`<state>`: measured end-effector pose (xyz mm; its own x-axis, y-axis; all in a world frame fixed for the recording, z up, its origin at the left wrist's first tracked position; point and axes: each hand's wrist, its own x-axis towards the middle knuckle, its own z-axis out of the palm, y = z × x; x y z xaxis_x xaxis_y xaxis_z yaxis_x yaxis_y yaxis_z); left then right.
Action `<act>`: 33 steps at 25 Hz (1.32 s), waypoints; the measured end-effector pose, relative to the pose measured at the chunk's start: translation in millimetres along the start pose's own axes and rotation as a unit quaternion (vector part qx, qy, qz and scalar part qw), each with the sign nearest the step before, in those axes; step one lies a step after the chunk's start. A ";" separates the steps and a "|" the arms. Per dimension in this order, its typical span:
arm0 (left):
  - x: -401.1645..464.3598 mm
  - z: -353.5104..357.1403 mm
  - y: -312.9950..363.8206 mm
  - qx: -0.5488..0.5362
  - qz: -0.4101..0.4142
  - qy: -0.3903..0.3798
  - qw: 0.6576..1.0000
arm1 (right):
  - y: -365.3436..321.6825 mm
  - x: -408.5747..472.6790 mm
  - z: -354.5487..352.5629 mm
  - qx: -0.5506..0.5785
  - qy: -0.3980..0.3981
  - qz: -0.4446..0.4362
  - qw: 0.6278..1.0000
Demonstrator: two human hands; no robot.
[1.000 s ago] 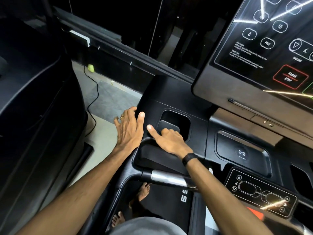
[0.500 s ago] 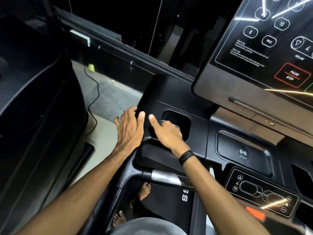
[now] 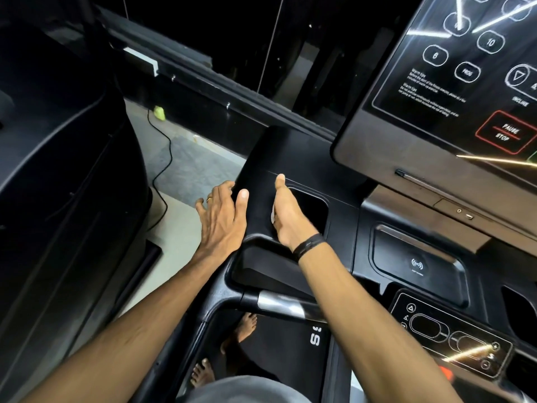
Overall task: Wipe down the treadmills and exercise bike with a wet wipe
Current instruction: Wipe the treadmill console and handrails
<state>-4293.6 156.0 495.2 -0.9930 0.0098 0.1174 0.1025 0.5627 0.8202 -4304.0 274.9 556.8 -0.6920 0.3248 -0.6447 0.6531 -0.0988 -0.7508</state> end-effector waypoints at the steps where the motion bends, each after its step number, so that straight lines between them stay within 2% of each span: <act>1: 0.5 0.5 0.5 0.001 0.003 -0.007 1.000 | -5.8 5.0 -3.6 0.013 -0.001 -0.001 1.000; 4: -0.6 -0.1 -1.0 -0.009 0.011 0.000 1.000 | -27.5 10.0 -1.1 0.058 0.020 0.019 0.998; 7: -1.8 -1.3 0.2 -0.006 0.001 0.005 1.000 | -7.3 8.7 -1.4 -0.006 0.034 -0.001 0.999; 8: -1.7 -0.8 1.6 -0.001 0.002 0.003 1.000 | -2.9 1.8 -5.5 -0.018 0.018 -0.003 1.000; 12: -1.5 -1.8 1.3 -0.006 0.011 -0.002 1.000 | -16.4 13.5 -4.3 0.058 0.038 0.024 0.997; 14: -3.2 -3.5 0.1 -0.007 0.005 0.011 1.000 | -13.0 7.0 17.7 -0.008 0.087 -0.031 0.996; 16: -2.6 -3.7 3.1 -0.003 0.003 0.013 1.000 | 7.6 -9.4 20.6 -0.141 0.128 -0.093 0.977; 18: -2.0 -3.2 6.6 -0.003 0.005 0.009 1.000 | 16.4 -24.8 4.1 -0.280 0.096 -0.120 0.948; 20: -0.8 -3.6 6.4 -0.011 0.011 0.001 1.000 | 15.4 -36.6 -16.0 -0.417 0.051 -0.174 0.891; 23: -3.3 -6.5 4.4 -0.018 0.014 0.011 1.000 | 31.4 -46.3 -47.6 -0.602 -0.011 -0.299 0.740; 25: -4.4 -7.6 5.6 -0.016 0.016 0.013 1.000 | 37.2 -50.9 -81.2 -0.679 -0.048 -0.332 0.652; 28: -3.8 -7.7 5.5 -0.013 0.021 0.012 1.000 | 21.7 -47.5 -121.3 -0.725 -0.125 -0.308 0.603; 30: -4.0 -7.5 4.9 -0.007 0.017 0.008 1.000 | 8.9 -34.5 -131.4 -0.787 -0.157 -0.314 0.507; 33: -4.8 -7.9 4.7 -0.002 0.015 0.010 1.000 | -11.9 -7.1 -141.3 -0.857 -0.141 -0.348 0.353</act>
<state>-4287.8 152.0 502.9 -0.9883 0.0103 0.1525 0.1320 0.5599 0.8180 -4263.4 406.7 590.6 -0.7139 -0.4213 -0.5594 -0.6458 0.7049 0.2933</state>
